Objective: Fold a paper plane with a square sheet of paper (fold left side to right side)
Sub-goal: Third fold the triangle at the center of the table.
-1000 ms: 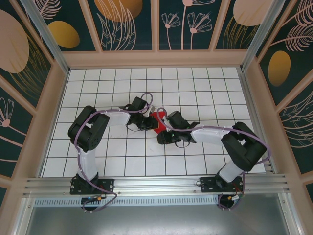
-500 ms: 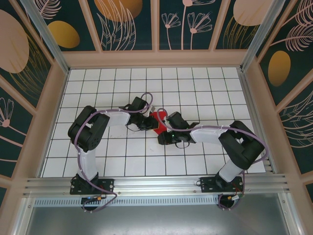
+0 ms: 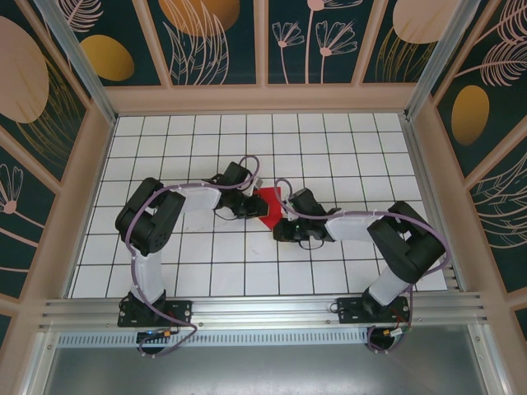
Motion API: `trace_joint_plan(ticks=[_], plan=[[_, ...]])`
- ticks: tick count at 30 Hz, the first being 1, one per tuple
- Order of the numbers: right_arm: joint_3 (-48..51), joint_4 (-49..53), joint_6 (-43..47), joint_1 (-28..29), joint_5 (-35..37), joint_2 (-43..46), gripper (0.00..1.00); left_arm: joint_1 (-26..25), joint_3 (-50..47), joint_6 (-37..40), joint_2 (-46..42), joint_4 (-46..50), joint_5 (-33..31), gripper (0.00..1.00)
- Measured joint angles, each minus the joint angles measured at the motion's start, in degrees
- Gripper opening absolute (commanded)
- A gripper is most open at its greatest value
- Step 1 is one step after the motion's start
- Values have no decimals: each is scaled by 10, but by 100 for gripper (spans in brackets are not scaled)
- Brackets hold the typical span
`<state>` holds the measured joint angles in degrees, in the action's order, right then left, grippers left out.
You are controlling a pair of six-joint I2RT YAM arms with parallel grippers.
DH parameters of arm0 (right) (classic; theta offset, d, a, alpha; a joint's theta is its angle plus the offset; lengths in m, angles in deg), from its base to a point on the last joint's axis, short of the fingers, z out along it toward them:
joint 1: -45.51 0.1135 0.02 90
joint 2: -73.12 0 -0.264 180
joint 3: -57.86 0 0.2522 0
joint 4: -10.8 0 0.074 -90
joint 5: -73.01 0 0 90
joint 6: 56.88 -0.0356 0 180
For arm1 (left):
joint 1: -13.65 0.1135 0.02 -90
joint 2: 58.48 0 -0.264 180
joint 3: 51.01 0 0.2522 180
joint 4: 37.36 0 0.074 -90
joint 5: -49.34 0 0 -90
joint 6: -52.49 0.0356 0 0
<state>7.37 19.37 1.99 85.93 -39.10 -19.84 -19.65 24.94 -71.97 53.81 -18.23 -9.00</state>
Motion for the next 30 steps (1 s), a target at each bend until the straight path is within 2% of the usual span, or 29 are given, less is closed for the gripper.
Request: trace_joint_plan(ticks=[4,9,17,25,30], plan=[[12,-23,-20,-11,-23,-1,0,-2,23,7,0,25,-21,23],[13,-31,-28,-19,-42,-8,0,-1,33,8,-21,32,-35,27],[13,-37,-34,-26,-59,-14,0,-14,6,-2,-90,17,-21,22],[13,-37,-34,-27,-61,-15,0,-63,-34,-27,-78,-12,0,21],[12,-35,-34,-27,-61,-16,0,-68,-34,-38,-58,-28,2,20]])
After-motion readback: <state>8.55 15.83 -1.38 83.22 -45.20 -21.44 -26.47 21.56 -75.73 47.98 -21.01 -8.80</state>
